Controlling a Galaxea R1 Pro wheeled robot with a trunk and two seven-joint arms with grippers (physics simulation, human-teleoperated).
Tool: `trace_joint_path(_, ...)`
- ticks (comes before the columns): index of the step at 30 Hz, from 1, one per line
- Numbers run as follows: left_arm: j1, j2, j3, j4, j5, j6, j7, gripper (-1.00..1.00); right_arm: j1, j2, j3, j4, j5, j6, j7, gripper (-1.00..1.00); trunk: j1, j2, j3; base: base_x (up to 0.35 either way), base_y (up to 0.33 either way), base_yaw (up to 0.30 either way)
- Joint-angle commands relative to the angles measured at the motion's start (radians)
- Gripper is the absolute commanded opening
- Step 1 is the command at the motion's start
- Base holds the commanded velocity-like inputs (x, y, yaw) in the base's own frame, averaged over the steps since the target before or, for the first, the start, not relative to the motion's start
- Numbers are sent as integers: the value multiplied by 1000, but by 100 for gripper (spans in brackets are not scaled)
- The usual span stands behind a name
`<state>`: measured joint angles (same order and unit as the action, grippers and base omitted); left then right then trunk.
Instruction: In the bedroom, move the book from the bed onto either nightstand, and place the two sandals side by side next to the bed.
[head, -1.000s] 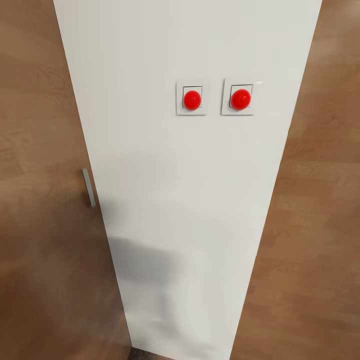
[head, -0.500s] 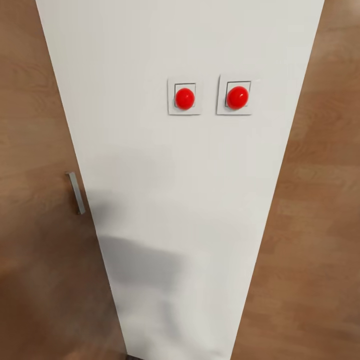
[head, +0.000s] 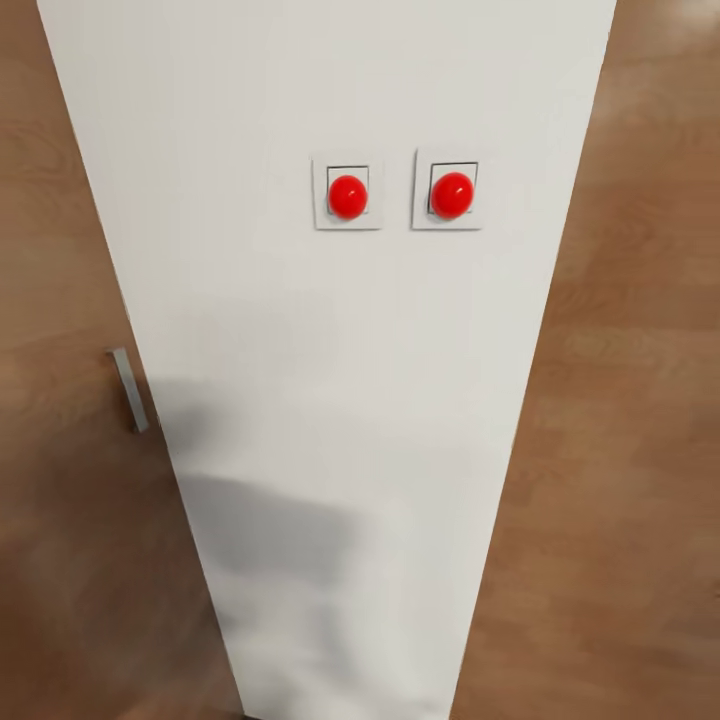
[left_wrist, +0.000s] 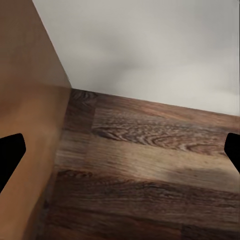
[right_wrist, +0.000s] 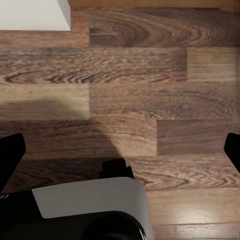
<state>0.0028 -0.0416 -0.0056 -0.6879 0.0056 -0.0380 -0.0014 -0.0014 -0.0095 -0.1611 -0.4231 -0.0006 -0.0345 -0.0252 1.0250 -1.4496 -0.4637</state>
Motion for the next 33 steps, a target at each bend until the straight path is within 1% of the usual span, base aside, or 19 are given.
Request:
trace_joint_path(1,0,0,0,-1,1,-2,0,100,0,0,-1,0,0,-2,-1,100,0,0,-1,0,0,-257)
trace_joint_path(20,0,0,0,-1,1,-2,0,100,0,0,-1,0,0,-2,-1,100,0,0,-10,3,0,-278)
trace_joint_path(28,0,-1,0,-1,1,-2,0,100,0,0,-1,0,0,-2,-1,100,0,0,-14,152,-88,-282)
trace_joint_path(33,0,0,0,-1,1,-2,0,100,0,0,-1,0,0,-2,-1,100,0,0,-17,52,-36,-281)
